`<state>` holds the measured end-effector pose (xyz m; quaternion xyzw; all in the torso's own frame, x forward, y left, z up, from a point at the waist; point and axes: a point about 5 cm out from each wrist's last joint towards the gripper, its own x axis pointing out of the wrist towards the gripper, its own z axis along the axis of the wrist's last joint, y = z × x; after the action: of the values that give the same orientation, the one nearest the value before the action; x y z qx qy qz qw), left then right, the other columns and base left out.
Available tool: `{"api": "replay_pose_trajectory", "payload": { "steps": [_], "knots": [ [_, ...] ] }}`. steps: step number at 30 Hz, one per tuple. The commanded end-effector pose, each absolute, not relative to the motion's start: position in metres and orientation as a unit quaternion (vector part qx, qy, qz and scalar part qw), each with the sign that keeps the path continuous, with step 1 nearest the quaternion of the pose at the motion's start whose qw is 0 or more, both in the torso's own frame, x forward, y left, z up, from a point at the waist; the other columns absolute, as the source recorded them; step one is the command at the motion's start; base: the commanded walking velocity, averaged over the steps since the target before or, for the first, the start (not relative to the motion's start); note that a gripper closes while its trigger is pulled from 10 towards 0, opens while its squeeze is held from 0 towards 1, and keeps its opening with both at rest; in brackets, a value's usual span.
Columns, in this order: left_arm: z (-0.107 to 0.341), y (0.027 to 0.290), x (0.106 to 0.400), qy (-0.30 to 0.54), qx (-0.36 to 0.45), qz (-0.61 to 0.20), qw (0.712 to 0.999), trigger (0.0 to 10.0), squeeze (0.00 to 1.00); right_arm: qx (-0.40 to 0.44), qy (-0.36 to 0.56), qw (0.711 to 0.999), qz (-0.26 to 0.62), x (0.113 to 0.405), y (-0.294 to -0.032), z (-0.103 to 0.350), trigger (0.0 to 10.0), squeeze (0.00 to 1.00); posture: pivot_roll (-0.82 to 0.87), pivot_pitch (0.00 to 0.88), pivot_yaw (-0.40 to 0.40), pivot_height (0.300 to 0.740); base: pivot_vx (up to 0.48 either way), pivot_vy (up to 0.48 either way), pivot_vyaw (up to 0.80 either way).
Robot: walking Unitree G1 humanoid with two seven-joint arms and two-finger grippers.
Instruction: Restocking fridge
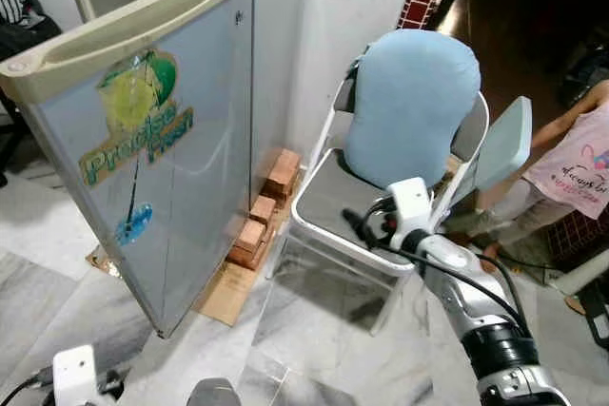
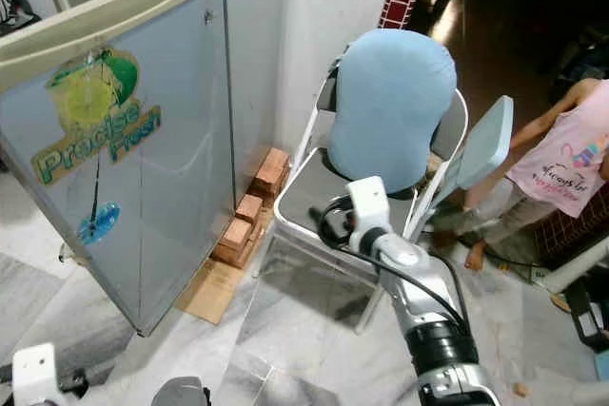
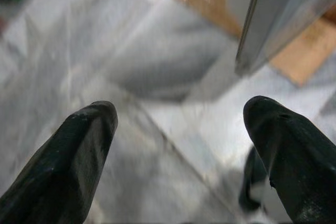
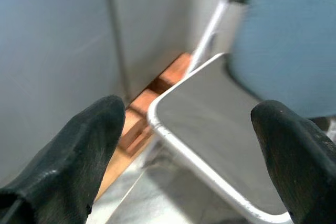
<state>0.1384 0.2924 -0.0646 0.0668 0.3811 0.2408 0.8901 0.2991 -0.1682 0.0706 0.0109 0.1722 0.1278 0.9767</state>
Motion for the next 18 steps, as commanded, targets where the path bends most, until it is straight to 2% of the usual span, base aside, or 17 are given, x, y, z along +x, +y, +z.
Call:
{"api": "replay_pose_trajectory", "payload": {
  "steps": [1, 2, 9, 14, 18],
  "knots": [
    [-0.052, 0.297, 0.155, 0.346, 0.085, 0.237, 0.904, 10.0, 0.00, 0.007, 0.160, 0.981, 0.106, 0.297, -0.172, 0.074, 10.0, 0.00, 0.11, 0.000, -0.108, 0.740, 0.000, 0.368, 0.00],
    [-0.048, 0.299, 0.160, 0.337, 0.090, 0.234, 0.908, 10.0, 0.00, 0.009, 0.157, 0.983, 0.099, 0.295, -0.173, 0.074, 10.0, 0.00, 0.11, 0.000, -0.106, 0.740, 0.000, 0.405, 0.00],
    [-0.033, 0.300, 0.181, 0.298, 0.127, 0.207, 0.923, 10.0, 0.00, 0.024, 0.130, 0.988, 0.082, 0.290, -0.165, 0.080, 10.0, 0.00, 0.09, 0.000, -0.096, 0.740, 0.000, 0.480, -0.69],
    [-0.023, 0.299, 0.193, 0.280, 0.154, 0.197, 0.927, 10.0, 0.00, 0.032, 0.114, 0.989, 0.084, 0.292, -0.162, 0.087, 10.0, 0.00, 0.08, 0.000, -0.098, 0.740, 0.000, 0.480, 0.00],
    [-0.014, 0.308, 0.206, 0.275, 0.145, 0.222, 0.924, 10.0, 0.00, 0.039, 0.109, 0.989, 0.091, 0.293, -0.159, 0.090, 10.0, 0.00, 0.08, 0.000, -0.101, 0.740, 0.000, 0.426, 0.00]
  ]
}}
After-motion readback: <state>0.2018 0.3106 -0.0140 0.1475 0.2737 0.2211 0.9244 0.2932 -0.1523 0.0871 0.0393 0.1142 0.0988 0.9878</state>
